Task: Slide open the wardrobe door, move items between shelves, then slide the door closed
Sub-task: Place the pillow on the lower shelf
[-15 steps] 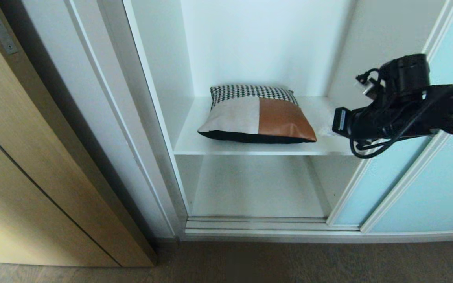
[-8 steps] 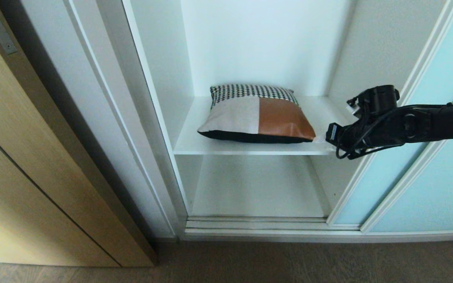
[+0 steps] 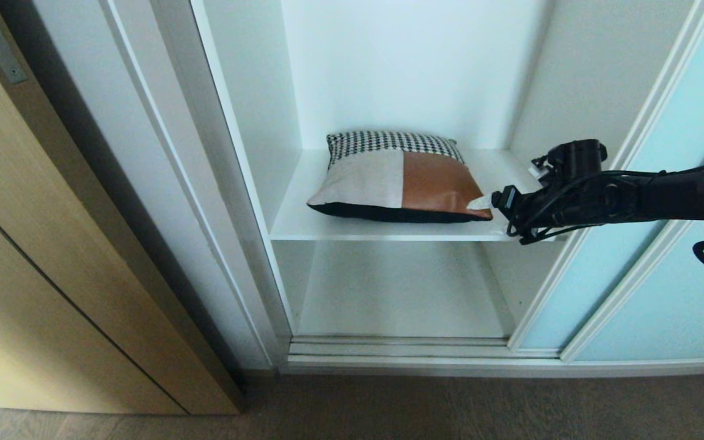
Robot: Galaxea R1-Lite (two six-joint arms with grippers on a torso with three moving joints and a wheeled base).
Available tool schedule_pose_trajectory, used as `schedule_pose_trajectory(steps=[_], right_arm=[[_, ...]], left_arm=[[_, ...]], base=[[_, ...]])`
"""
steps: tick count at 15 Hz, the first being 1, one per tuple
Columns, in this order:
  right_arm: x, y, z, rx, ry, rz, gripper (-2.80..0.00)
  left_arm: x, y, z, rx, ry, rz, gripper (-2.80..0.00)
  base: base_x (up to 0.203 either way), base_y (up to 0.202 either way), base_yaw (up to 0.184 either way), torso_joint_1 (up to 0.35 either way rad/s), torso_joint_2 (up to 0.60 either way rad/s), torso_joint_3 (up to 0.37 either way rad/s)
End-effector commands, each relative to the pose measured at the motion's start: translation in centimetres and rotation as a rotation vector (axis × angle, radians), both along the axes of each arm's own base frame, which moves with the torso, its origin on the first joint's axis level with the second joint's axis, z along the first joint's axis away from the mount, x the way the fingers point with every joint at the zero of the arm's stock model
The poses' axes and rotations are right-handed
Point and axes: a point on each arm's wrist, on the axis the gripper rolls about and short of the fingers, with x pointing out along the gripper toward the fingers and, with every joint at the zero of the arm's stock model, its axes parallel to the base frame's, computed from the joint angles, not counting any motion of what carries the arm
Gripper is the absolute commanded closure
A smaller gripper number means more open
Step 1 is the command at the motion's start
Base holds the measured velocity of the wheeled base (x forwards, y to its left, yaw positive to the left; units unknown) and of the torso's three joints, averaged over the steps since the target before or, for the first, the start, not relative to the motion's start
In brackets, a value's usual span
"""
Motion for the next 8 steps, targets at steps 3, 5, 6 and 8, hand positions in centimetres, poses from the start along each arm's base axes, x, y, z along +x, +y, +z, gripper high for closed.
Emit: schedule_pose_trajectory(steps=[3, 5, 6, 8], right_arm=[[2.6, -1.5, -3.3, 0.019, -0.035, -0.038, -2.8], [3.2, -1.6, -3.6, 0.063, -0.058, -0.058, -2.8], [3.5, -1.7, -3.7, 0.082, -0.079, -0.066, -2.8], [4.1, -1.7, -4.1, 0.119, -0.13, -0.075, -2.8]], left_arm=[[0.0, 0.0, -0.1, 0.0, 0.004, 0.0, 0.0], [0.0, 0.0, 0.0, 0.0, 0.003, 0.002, 0.0], [0.0, 0.0, 0.0, 0.0, 0.003, 0.0, 0.0], [0.0, 0.0, 0.0, 0.0, 0.003, 0.0, 0.0]], base=[[0.0, 0.0, 0.0, 0.0, 0.0, 0.0], [0.0, 0.0, 0.0, 0.0, 0.0, 0.0], [0.0, 0.0, 0.0, 0.0, 0.0, 0.0], [0.0, 0.0, 0.0, 0.0, 0.0, 0.0]])
